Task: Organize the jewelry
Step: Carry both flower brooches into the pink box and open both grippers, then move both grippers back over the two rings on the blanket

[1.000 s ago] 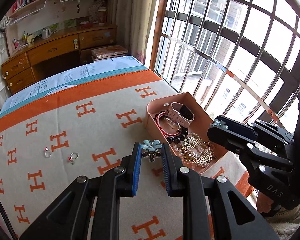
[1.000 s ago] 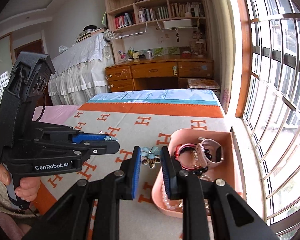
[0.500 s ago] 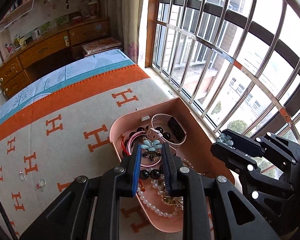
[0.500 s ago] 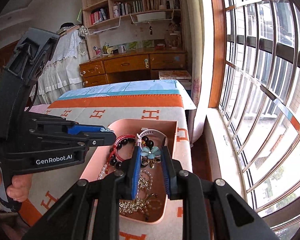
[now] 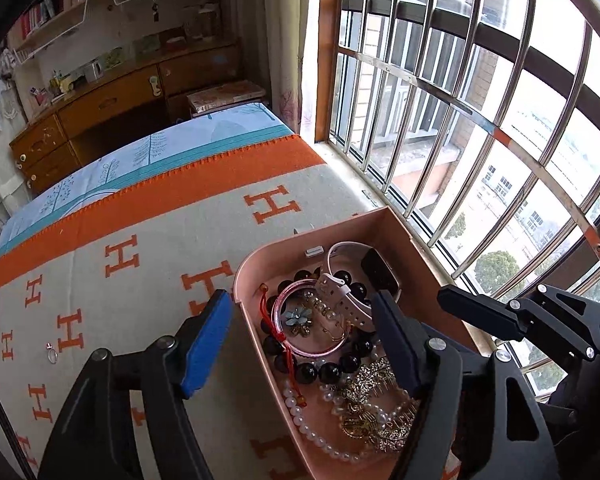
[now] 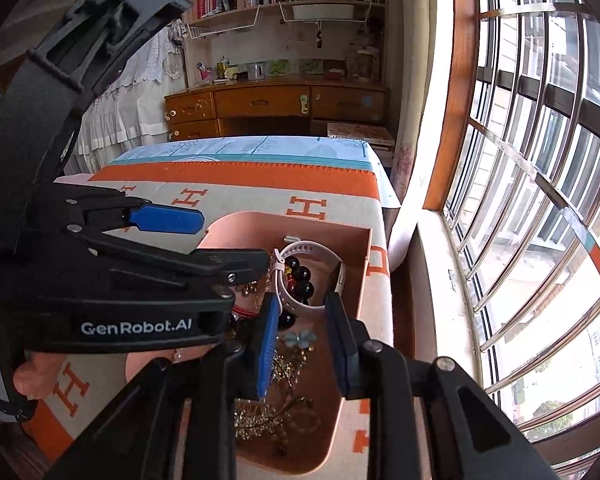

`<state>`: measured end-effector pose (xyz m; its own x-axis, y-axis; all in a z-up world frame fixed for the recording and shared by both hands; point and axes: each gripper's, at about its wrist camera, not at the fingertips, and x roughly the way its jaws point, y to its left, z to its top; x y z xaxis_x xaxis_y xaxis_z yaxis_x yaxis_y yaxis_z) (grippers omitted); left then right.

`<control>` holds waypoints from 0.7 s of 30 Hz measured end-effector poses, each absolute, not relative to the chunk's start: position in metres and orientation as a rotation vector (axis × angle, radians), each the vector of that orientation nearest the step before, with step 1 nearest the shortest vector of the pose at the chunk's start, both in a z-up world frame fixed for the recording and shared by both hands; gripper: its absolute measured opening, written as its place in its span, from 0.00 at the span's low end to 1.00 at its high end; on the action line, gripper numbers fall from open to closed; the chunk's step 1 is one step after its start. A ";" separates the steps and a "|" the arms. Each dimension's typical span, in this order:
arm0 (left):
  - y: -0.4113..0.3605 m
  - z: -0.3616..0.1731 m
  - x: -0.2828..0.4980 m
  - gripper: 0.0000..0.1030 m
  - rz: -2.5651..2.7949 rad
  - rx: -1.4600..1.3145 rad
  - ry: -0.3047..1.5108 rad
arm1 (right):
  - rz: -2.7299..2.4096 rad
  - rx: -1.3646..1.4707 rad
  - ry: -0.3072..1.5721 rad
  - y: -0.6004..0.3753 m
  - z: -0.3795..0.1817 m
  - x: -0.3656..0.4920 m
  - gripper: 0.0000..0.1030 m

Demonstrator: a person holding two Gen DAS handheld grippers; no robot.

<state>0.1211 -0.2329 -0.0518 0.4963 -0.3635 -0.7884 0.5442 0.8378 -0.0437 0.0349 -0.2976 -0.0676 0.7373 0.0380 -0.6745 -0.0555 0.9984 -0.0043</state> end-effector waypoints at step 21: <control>-0.144 -0.040 0.100 0.85 -0.417 0.079 0.888 | 0.108 0.042 0.726 -0.271 -0.039 0.029 0.25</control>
